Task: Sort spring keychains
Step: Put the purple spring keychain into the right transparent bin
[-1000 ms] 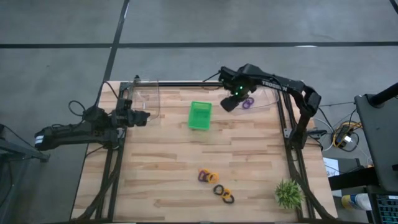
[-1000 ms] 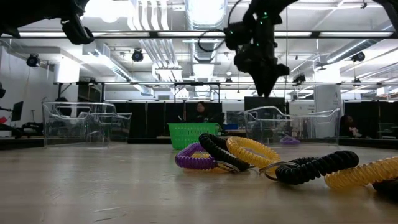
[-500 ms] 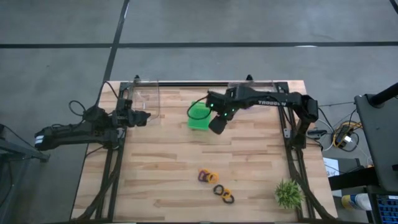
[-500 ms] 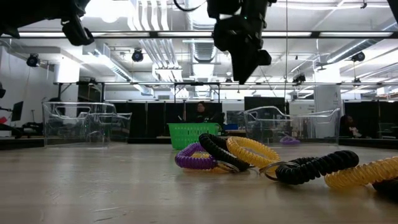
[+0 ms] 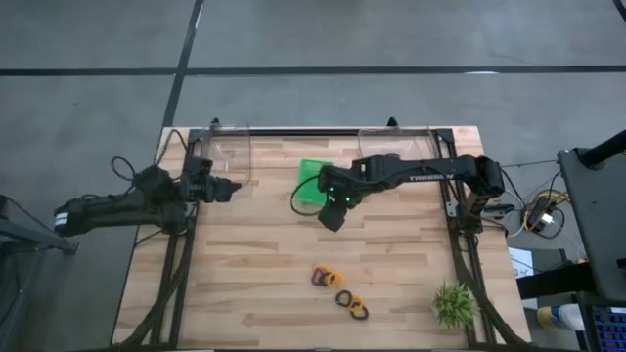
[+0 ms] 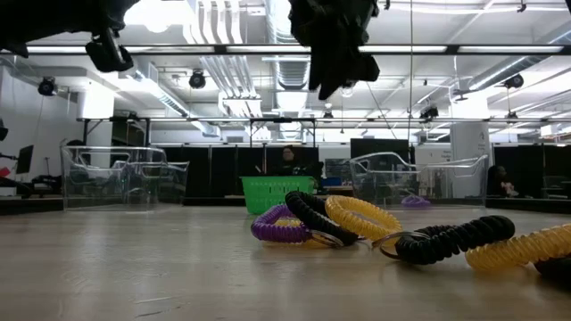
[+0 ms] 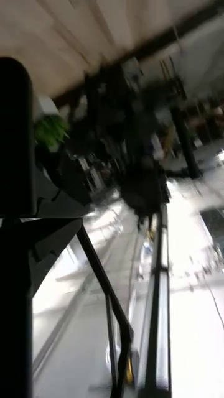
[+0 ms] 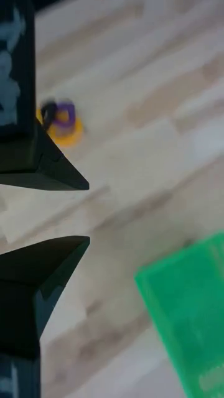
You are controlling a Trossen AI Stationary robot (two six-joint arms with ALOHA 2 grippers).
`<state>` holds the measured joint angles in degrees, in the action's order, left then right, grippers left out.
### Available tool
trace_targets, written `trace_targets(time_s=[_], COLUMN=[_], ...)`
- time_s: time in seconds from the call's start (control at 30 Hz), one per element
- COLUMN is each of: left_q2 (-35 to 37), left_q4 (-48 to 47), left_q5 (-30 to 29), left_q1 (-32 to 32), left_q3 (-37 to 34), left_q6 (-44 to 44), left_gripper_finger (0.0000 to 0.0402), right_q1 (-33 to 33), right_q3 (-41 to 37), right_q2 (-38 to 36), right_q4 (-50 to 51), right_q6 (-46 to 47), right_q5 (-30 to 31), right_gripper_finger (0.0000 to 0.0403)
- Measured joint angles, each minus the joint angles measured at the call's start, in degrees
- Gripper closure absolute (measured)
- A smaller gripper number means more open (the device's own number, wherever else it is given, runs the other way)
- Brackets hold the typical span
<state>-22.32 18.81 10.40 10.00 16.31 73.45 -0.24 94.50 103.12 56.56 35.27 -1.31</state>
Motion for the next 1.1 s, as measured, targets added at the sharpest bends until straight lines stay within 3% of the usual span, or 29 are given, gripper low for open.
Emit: trace_targets(time_s=[0.17, 0.47, 0.73, 0.9, 1.1], left_q2=[-3.97, -16.26, -29.46, -37.35, -46.88], left_q4=[-11.48, -17.45, -30.00, -29.54, -29.92], left_q5=[2.04, 5.63, 4.47, 3.91, 3.66], left_q1=[0.00, -1.07, -5.96, -9.59, -14.20], left_q3=[2.78, 10.29, 19.81, 25.45, 31.59], left_q6=[-5.17, -17.86, -34.12, -45.32, -51.60], left_gripper_finger=[0.0399, 0.0394, 0.0328, 0.0313, 0.0314], right_q1=[4.29, 12.06, 18.00, 20.88, 23.50], right_q3=[0.00, 0.00, -0.02, -0.03, -0.09], right_q2=[-1.80, -4.99, -7.55, -9.30, -11.02], right_q4=[-2.91, -6.85, -8.25, -9.79, -12.60], right_q6=[2.96, 9.51, 11.76, 11.29, 10.86], right_q5=[4.44, 18.72, 30.60, 35.96, 41.64], right_gripper_finger=[0.0282, 0.0282, 0.0282, 0.0282, 0.0282])
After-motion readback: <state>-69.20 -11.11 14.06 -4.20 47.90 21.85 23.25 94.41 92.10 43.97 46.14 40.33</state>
